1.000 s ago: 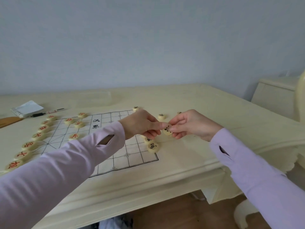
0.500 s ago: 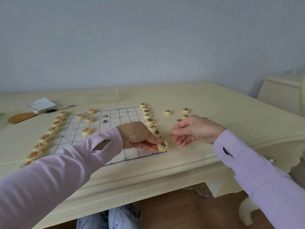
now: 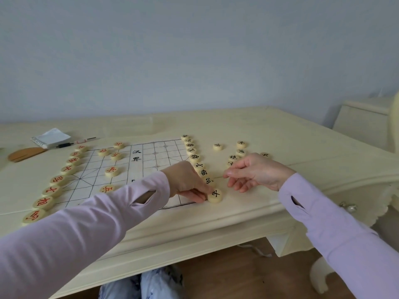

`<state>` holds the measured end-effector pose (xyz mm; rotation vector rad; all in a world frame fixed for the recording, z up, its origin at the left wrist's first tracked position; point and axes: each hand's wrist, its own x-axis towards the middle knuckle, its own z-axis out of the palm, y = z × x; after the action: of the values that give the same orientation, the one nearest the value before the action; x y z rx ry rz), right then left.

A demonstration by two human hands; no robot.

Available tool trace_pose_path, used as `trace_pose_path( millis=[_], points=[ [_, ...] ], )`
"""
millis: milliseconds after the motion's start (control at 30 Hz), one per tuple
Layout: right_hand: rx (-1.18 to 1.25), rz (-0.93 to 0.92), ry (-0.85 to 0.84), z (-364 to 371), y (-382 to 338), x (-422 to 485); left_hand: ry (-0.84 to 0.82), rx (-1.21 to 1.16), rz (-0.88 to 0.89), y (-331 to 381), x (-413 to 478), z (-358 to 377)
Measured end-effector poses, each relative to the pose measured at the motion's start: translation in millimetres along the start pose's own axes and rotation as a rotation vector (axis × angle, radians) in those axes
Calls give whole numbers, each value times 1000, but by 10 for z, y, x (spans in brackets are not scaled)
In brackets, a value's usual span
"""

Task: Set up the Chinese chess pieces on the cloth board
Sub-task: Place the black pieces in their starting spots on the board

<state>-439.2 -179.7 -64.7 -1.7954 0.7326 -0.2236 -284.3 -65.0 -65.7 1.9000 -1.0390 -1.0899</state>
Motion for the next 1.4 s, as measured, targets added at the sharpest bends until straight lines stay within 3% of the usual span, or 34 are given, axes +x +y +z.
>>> trace_pose_path(
  millis=[133,600,700,867,933,1033,1133,1300,1400],
  points=[
    [36,-41,164,-114,11,5,2,49,33,44,-8,-40],
    [246,-88,727,-651,176,130,89,-157,134,263,187,-240],
    [-22,-126,649,-629,212,207,92,-169,133,256,264,-225],
    [-629,-272,218,-305,173,362,93,-184,131,266,384,-211],
    [-763,-250,168,-259,165,406,100,-174,133,267,417,-222],
    [-801,-218,221,-323,195,416,104,-170,136,254,453,-252],
    [-657,-194,316,-482,239,374,106,-173,133,223,490,-287],
    [-140,-153,529,-756,325,301,97,-184,127,214,563,-296],
    [6,-91,564,-861,338,260,92,-184,134,252,620,-290]
  ],
)
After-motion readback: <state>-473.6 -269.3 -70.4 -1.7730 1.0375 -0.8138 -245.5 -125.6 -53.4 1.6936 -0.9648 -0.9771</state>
